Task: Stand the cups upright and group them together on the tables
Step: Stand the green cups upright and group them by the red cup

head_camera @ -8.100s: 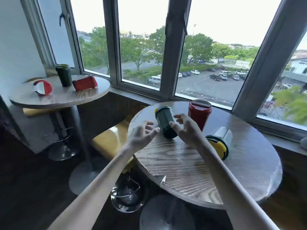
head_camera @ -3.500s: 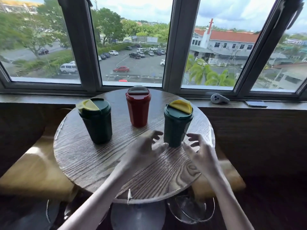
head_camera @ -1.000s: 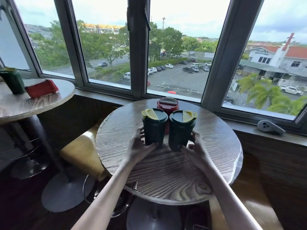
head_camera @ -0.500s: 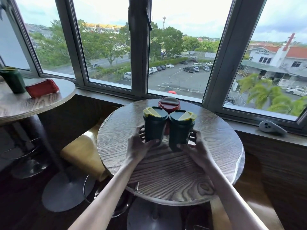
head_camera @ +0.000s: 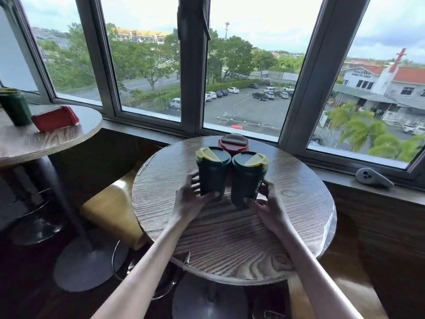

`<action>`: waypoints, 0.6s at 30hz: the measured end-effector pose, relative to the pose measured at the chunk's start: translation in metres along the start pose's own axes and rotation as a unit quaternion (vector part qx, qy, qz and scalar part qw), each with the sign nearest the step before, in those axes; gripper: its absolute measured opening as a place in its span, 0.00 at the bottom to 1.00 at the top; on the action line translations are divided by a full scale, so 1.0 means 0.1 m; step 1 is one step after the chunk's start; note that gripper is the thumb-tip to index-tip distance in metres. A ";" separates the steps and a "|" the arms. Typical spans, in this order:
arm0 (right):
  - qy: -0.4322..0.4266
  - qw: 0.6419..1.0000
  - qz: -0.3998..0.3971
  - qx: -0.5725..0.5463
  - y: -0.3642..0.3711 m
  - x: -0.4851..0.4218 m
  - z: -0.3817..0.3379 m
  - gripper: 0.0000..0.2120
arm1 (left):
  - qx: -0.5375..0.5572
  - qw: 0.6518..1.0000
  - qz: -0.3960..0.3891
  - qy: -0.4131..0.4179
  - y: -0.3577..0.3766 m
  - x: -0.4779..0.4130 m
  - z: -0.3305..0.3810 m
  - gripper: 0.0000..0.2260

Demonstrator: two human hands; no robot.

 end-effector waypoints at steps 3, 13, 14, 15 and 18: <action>0.001 1.000 0.008 -0.006 -0.02 0.01 -0.02 0.33 | -0.013 1.000 0.008 0.007 -0.01 0.02 0.04 0.35; -0.001 1.000 0.015 -0.004 -0.04 0.01 -0.09 0.33 | -0.056 0.998 0.014 0.036 0.00 0.05 0.10 0.35; -0.003 1.000 0.014 -0.007 -0.04 0.02 -0.09 0.32 | -0.056 0.998 0.015 0.039 0.00 0.05 0.09 0.34; -0.006 1.000 0.013 -0.007 -0.04 0.02 -0.10 0.32 | -0.056 0.998 0.016 0.039 0.00 0.05 0.08 0.34; -0.009 1.000 0.012 -0.006 -0.05 0.02 -0.10 0.31 | -0.048 0.998 0.018 0.037 0.00 0.03 0.04 0.33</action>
Point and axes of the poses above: each hand's wrist, its own x-axis away from the middle knuckle, its own y-axis out of the palm, z = x × y, the point moved 10 cm from there along -x, towards the middle knuckle, and after that the axes turned 13 degrees about -y, right-handed, at the moved point
